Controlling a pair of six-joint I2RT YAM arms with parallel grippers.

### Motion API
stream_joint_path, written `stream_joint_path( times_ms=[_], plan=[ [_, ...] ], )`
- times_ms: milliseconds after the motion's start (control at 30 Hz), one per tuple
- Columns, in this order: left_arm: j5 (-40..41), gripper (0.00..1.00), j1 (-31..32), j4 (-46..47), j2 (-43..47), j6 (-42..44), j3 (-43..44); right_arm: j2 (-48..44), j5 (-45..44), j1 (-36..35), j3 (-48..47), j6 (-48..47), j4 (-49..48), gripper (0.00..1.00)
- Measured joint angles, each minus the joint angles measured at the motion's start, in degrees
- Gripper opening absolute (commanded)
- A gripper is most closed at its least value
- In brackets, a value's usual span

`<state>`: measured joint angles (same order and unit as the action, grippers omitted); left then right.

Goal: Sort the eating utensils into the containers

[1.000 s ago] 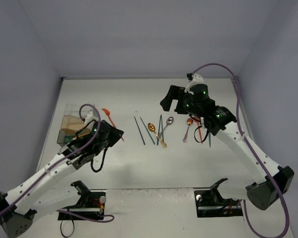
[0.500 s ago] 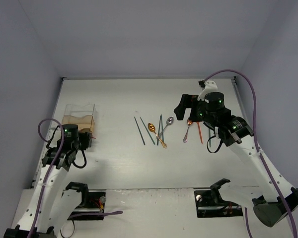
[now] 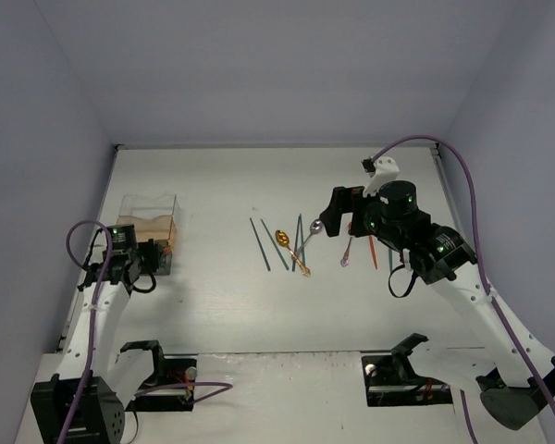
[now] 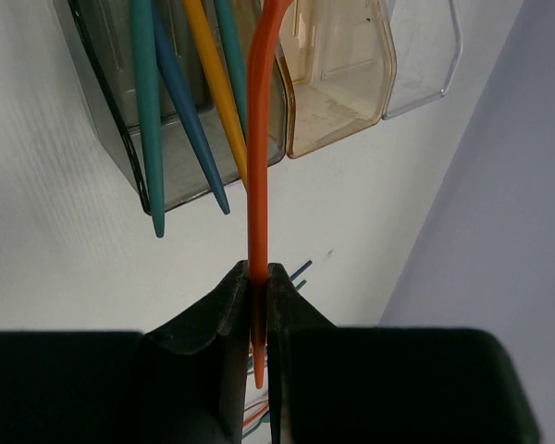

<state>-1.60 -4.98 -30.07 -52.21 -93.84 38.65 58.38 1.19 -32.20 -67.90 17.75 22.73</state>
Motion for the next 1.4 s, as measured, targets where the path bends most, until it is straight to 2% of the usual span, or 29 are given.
stream_joint_path(
  times_ms=[300, 500, 833, 1133, 1233, 1333, 1400],
  plan=[
    [-3.1, 0.12, -1.1, 4.6, -4.9, 0.0, -0.2, -0.1, -2.3, -1.0, 0.0, -0.8, 1.0, 1.00],
    [-4.6, 0.17, -4.1, 6.9, -6.8, 0.2, -1.1, -0.2, -2.8, -1.3, 0.0, -1.3, 1.1, 1.00],
    [-6.0, 0.22, -7.4, 7.4, -7.9, 0.8, -2.5, -1.1, -3.9, -1.3, 1.0, -1.6, 1.2, 1.00],
    [-6.1, 0.53, -7.8, 5.9, -7.3, 4.0, -1.3, -1.2, -5.0, -1.7, 1.2, -2.0, 1.4, 1.00],
    [-6.1, 0.60, -7.8, 2.5, -7.1, 8.4, 4.2, -1.2, -5.5, -1.7, 1.2, -2.4, 1.4, 1.00],
    [-6.1, 0.74, -7.8, -1.0, -7.0, 15.8, 13.5, -1.1, -5.9, -1.7, 1.3, -2.8, 1.4, 1.00],
    [-5.7, 0.80, -7.1, -2.7, -6.9, 21.2, 19.8, -0.6, -5.9, -1.7, 1.3, -2.9, 1.4, 1.00]
  ],
)
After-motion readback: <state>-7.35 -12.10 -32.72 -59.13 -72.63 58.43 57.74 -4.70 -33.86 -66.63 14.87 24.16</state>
